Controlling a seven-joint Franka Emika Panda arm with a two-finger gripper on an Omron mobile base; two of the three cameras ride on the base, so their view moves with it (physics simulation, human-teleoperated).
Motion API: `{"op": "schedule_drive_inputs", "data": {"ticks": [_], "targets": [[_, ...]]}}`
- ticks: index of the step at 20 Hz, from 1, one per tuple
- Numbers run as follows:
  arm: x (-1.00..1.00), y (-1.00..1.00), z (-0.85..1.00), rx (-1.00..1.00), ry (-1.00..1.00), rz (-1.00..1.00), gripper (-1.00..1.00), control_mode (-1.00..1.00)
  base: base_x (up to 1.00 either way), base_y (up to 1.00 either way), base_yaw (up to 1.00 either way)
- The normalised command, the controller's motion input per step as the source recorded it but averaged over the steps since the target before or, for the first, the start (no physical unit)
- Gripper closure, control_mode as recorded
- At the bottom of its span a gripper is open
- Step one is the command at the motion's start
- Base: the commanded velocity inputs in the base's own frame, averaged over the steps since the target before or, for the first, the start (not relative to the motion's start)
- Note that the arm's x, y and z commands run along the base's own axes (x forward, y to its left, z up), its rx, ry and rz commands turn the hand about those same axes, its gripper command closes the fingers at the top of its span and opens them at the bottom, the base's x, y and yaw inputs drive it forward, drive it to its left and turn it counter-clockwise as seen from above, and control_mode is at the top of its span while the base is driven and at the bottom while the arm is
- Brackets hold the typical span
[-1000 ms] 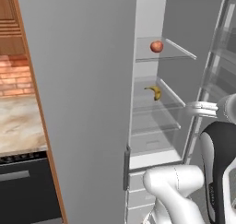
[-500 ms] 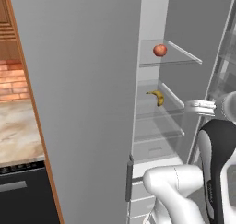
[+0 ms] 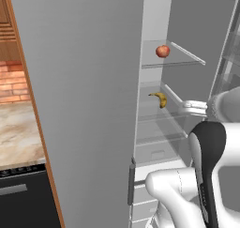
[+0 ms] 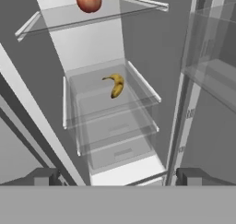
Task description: Retrieve the peach and banana from the fridge and place them into the bowl on the dining table.
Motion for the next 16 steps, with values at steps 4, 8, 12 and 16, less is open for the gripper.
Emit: {"op": "schedule_drive_inputs", "data": {"ticks": [4, 8, 12, 16], "targets": [[0.11, 0.01, 0.14, 0.0, -0.02, 0.11, -1.0, -1.0, 0.0, 0.0, 0.0], [0.05, 0.0, 0.32, 0.0, -0.02, 0.15, -1.0, -1.0, 0.0, 0.0, 0.0], [0.04, 0.0, 0.35, 0.0, -0.04, 0.13, -1.0, -1.0, 0.0, 0.0, 0.0], [0.35, 0.0, 0.27, -0.03, -0.05, 0.07, -1.0, -1.0, 0.0, 0.0, 0.0]]}}
